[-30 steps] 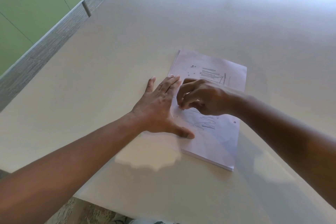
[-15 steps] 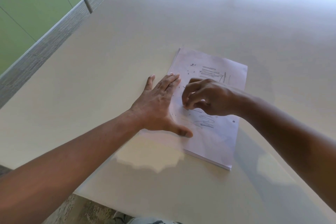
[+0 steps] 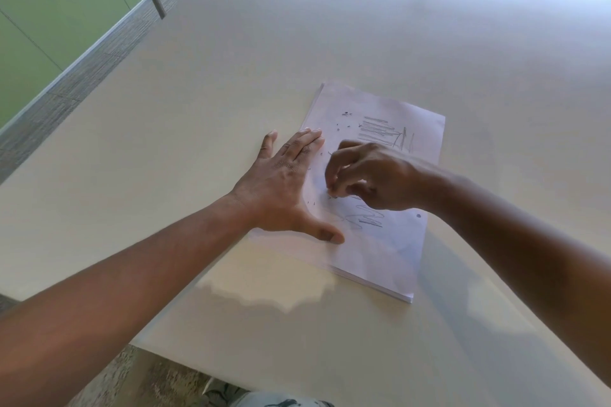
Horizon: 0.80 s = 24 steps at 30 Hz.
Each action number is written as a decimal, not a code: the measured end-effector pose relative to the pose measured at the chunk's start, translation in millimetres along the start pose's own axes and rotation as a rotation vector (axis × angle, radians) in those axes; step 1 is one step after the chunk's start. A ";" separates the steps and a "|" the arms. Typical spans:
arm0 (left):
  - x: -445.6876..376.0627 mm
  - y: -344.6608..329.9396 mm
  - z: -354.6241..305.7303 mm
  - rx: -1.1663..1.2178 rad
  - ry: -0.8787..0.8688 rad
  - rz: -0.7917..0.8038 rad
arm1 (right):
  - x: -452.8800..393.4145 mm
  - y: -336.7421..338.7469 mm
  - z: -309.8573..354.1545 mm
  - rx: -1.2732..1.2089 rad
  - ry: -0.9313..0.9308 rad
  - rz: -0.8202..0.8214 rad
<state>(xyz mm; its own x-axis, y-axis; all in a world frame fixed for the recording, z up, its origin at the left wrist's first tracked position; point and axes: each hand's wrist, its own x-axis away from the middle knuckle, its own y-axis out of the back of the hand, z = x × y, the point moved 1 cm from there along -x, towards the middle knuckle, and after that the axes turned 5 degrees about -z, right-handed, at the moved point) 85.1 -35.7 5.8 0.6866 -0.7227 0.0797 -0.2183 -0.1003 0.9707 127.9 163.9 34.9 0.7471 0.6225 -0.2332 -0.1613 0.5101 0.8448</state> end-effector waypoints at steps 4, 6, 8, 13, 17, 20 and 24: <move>0.0 1.3 -0.9 0.011 0.001 0.003 | 7.4 1.8 1.1 -0.007 0.000 0.012; 0.1 1.3 -0.4 0.015 0.002 -0.004 | 16.2 4.2 3.0 -0.031 0.016 0.027; 0.3 1.3 -0.5 0.015 0.003 -0.005 | 21.6 5.2 4.2 -0.038 0.020 0.034; 1.0 1.1 -0.5 0.017 -0.002 -0.001 | 12.1 1.7 1.4 0.014 0.015 0.000; 0.0 0.8 -1.0 -0.001 -0.007 0.005 | -6.8 -5.2 -1.6 0.029 0.005 -0.049; 0.1 1.3 0.0 0.007 -0.006 0.003 | -8.2 -6.2 -0.4 0.033 0.018 -0.053; 0.5 1.0 -0.5 0.008 -0.003 0.004 | 8.7 -2.2 3.6 0.015 0.049 -0.016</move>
<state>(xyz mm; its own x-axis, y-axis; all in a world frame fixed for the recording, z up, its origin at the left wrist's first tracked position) 85.6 -35.8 7.0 0.6835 -0.7252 0.0829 -0.2266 -0.1029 0.9685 137.1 166.1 32.7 0.7167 0.6431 -0.2697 -0.1397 0.5114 0.8479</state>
